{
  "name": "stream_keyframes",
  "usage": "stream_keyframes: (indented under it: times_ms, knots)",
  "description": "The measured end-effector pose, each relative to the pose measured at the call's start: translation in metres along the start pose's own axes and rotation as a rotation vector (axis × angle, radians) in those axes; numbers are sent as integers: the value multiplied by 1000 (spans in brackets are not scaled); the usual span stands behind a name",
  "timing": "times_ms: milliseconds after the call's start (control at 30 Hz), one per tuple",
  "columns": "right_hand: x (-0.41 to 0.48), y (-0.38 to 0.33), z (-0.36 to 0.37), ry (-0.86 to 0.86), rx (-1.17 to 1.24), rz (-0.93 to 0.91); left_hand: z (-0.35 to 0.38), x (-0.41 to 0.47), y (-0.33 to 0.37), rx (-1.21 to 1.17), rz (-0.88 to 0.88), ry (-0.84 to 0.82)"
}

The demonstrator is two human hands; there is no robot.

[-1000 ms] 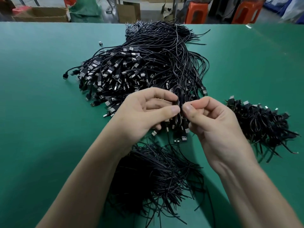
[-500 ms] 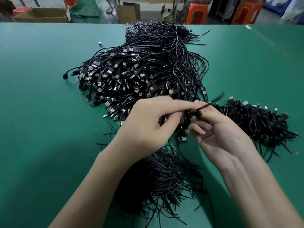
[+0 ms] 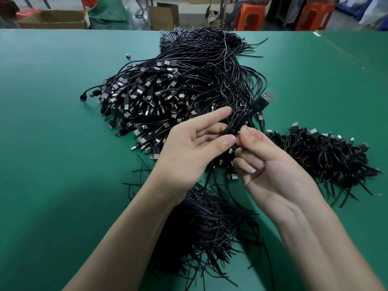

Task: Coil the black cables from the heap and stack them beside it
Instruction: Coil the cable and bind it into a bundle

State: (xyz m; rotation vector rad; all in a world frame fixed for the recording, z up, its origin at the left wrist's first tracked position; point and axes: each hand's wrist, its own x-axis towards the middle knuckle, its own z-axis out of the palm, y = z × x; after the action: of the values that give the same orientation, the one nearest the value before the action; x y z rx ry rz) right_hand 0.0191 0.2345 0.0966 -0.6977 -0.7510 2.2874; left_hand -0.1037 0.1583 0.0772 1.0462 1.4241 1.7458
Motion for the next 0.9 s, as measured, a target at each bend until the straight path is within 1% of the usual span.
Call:
stream_keyframes:
  times_ms: [100, 233, 267, 333, 467, 567, 667, 767, 867, 900]
  knots:
    - [-1, -1, 1, 12, 115, 86, 1, -2, 6, 135, 124, -29]
    - [-2, -4, 1, 36, 154, 110, -4, -1, 8, 383, 308, -30]
    - [-3, -4, 1, 39, 148, 105, -4, -2, 9, 446, 329, -10]
    - [-4, -4, 1, 58, 94, 76, -4, -3, 10, 490, 304, 12]
    - [-2, -3, -2, 32, -71, -19, -9, -5, 13, 292, 184, -66]
    - [-1, 0, -4, 5, -181, -110, -9, -4, 13, 220, 129, -32]
    - [-3, 4, -4, -29, -235, -134, -10, -2, 8, 134, 55, -12]
    - [-3, 6, -3, -42, -198, -106, -13, 1, 5, 11, 1, -10]
    - [-2, 3, -1, -27, -82, -11, -5, -1, 7, 49, 70, -29]
    - [-2, 2, -1, -21, -37, 23, -3, -2, 8, 100, 111, -37]
